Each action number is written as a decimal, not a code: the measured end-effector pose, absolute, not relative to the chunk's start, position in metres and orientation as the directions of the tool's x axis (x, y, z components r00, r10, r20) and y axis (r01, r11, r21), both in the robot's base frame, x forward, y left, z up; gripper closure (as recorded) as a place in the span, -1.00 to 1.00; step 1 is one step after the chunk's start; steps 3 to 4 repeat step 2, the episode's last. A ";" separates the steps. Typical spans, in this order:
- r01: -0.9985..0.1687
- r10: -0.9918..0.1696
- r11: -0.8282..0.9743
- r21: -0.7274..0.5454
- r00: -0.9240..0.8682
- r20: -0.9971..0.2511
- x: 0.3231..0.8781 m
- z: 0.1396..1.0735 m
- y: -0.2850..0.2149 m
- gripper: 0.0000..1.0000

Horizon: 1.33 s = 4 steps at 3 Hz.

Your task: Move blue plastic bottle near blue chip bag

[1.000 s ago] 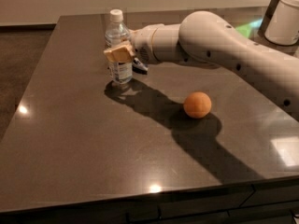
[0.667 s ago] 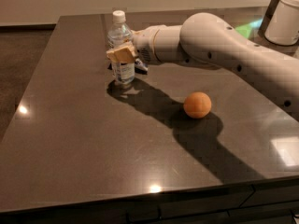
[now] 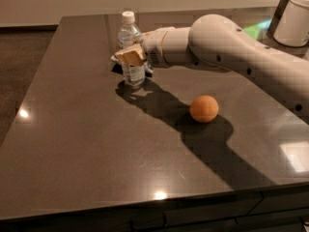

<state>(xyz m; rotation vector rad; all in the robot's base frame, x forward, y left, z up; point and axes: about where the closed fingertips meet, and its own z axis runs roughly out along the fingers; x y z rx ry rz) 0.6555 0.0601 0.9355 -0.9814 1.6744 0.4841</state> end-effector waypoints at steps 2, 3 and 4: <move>-0.805 -0.368 0.570 -0.164 -0.072 -0.927 0.657 0.932 0.059 -1.00; -0.805 -0.368 0.570 -0.164 -0.072 -0.927 0.657 0.932 0.059 -1.00; -0.805 -0.368 0.570 -0.164 -0.072 -0.927 0.657 0.932 0.059 -1.00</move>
Offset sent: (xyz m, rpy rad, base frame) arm 0.0010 -0.0013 -0.0031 -0.0052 -0.0009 0.0048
